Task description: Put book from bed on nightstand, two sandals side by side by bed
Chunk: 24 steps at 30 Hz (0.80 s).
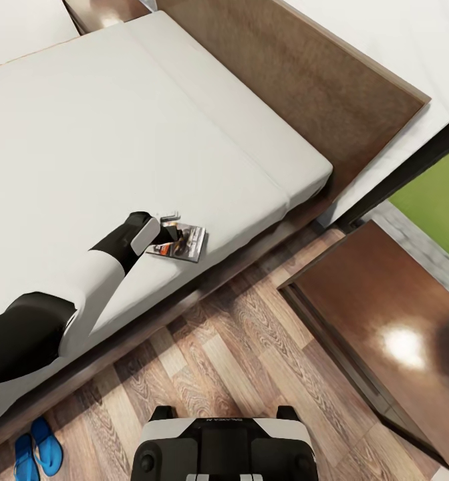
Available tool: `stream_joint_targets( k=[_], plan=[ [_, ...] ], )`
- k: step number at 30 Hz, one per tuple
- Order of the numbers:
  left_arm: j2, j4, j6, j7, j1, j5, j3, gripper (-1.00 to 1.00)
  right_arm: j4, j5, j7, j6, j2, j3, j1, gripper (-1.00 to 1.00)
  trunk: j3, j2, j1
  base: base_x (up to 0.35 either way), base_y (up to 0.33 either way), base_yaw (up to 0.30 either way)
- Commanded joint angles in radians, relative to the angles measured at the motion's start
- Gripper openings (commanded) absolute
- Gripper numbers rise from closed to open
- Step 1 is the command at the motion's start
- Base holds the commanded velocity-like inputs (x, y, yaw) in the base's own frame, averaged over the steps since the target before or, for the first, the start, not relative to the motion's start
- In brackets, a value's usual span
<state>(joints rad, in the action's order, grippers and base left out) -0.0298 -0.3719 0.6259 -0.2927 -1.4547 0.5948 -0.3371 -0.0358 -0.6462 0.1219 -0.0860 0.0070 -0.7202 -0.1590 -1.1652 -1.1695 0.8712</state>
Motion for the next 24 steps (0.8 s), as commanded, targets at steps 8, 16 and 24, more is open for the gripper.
stream_joint_targets(
  k=[8, 16, 24],
  plan=[
    [0.001, 0.019, 0.000, -0.008, 0.000, 0.022, -0.007, 1.00, -0.001, -0.006, 0.002, -0.003, 0.001, -0.008, -0.001, 1.00, -0.001, 0.000, 0.000, -0.004, 0.000, 0.000],
    [0.001, 0.019, -0.001, -0.008, 0.000, 0.022, -0.007, 1.00, -0.001, -0.006, 0.002, -0.003, 0.001, -0.008, -0.001, 1.00, -0.001, 0.000, 0.000, -0.032, 0.000, 0.000],
    [0.001, 0.019, 0.000, -0.008, 0.000, 0.022, -0.007, 1.00, -0.001, -0.006, 0.002, -0.003, 0.001, -0.008, -0.001, 1.00, -0.001, 0.000, 0.000, -0.023, 0.000, 0.000]
  ],
)
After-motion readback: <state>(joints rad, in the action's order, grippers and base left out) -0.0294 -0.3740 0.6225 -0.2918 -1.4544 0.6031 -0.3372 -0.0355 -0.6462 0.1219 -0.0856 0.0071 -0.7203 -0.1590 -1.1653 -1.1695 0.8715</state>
